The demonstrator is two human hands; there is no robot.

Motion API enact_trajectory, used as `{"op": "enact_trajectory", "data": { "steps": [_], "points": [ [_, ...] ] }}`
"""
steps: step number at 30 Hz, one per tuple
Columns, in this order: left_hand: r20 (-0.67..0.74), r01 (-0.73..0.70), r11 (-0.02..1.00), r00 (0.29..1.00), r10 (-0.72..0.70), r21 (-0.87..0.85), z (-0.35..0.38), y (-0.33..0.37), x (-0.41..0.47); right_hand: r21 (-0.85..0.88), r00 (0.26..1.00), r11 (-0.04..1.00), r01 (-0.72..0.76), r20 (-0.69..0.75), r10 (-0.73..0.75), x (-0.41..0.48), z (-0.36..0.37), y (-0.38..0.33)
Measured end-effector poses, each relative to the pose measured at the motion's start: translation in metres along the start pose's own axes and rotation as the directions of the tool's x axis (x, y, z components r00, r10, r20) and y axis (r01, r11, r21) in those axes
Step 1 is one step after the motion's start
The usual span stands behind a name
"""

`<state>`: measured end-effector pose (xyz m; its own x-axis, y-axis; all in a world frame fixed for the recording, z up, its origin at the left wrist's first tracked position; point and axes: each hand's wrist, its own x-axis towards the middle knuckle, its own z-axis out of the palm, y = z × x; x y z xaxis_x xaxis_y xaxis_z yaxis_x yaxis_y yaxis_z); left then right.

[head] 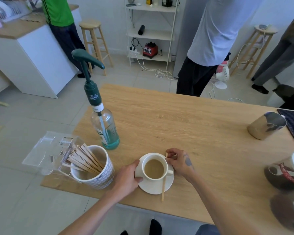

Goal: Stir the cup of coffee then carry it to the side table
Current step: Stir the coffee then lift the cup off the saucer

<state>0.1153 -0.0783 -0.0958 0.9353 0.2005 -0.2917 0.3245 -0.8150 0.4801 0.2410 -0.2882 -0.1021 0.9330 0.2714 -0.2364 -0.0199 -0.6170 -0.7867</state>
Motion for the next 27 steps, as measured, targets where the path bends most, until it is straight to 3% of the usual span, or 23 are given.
{"op": "enact_trajectory", "data": {
  "steps": [11,14,19,22,27],
  "points": [
    [0.010,-0.006,1.000,1.000,0.006,-0.005,-0.004,0.001,-0.001,0.017,0.999,1.000,-0.007,-0.050,0.008,-0.007,0.004,0.000],
    [0.005,-0.017,1.000,1.000,0.017,-0.022,-0.006,0.000,-0.002,0.026,0.992,0.999,-0.034,-0.123,0.037,-0.014,-0.002,-0.003],
    [-0.108,-0.056,0.988,0.993,0.041,-0.141,-0.009,0.002,-0.010,0.087,0.976,0.996,-0.025,-0.214,0.043,-0.040,-0.022,-0.009],
    [-0.142,-0.076,0.972,0.989,0.045,-0.224,-0.012,0.005,-0.015,0.104,0.993,0.995,-0.005,-0.120,0.017,-0.067,-0.027,-0.002],
    [-0.041,-0.107,0.939,0.994,0.098,-0.328,-0.013,0.010,-0.017,0.091,0.989,0.996,0.019,0.144,-0.032,-0.091,-0.021,-0.001]
  ]
}}
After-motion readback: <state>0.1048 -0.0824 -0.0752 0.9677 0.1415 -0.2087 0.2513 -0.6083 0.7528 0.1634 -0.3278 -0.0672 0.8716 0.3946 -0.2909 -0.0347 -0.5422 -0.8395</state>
